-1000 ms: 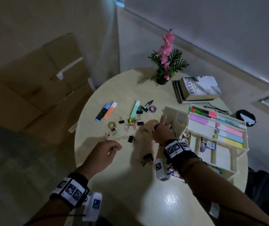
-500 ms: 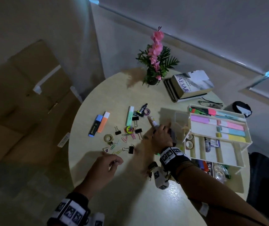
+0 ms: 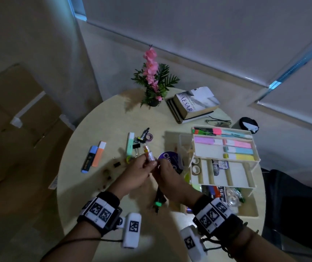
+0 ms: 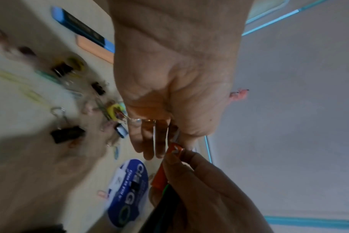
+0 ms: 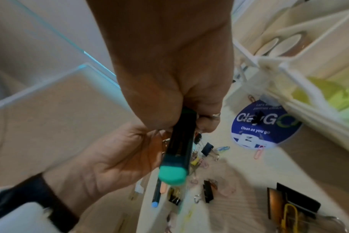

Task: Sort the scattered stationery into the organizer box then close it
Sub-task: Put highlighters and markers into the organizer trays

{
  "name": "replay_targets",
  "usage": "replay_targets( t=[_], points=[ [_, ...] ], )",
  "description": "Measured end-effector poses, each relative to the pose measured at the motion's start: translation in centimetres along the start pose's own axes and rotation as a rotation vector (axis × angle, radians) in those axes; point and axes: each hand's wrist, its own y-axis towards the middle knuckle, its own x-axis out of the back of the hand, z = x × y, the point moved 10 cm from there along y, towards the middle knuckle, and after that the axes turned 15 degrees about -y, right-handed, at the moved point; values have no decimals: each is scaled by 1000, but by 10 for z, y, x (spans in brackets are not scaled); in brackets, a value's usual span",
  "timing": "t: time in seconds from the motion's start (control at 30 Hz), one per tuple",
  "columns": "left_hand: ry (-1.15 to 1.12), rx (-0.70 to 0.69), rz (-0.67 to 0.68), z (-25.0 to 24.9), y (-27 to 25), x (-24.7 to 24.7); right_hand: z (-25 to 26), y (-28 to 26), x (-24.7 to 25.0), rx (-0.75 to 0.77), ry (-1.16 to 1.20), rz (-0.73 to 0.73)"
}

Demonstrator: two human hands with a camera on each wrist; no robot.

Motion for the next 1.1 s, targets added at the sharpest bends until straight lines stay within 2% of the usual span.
replay_targets(
  t=[0.13,0.33,0.5,0.63,0.77,0.83,1.0,1.1],
  points=[
    [110,-120,-11,-44,14,-35,-35,-27,50,-96,197,-116],
    [490,-506,52,-143,31,-111,-126,-90,108,-360,375,-162],
    [732,-629,72,-172,85,-192,-201,-137,129,-559,606,-175],
    [822,-630,17,-178,115,-235,-237,-168,155,-589,713,-197],
    [849,-562,-49,-161,138,-248,-270,-193,190,-569,640,-412],
    [869,-540,-68,-149,145,-248,-281,-201,202,-524,630,-473],
    [895,-551,-107,-134,149,-247,-294,-213,204,-466,719,-558],
    [881,-534,-115,-131,148,-245,-299,-211,196,-478,729,-554]
  ],
)
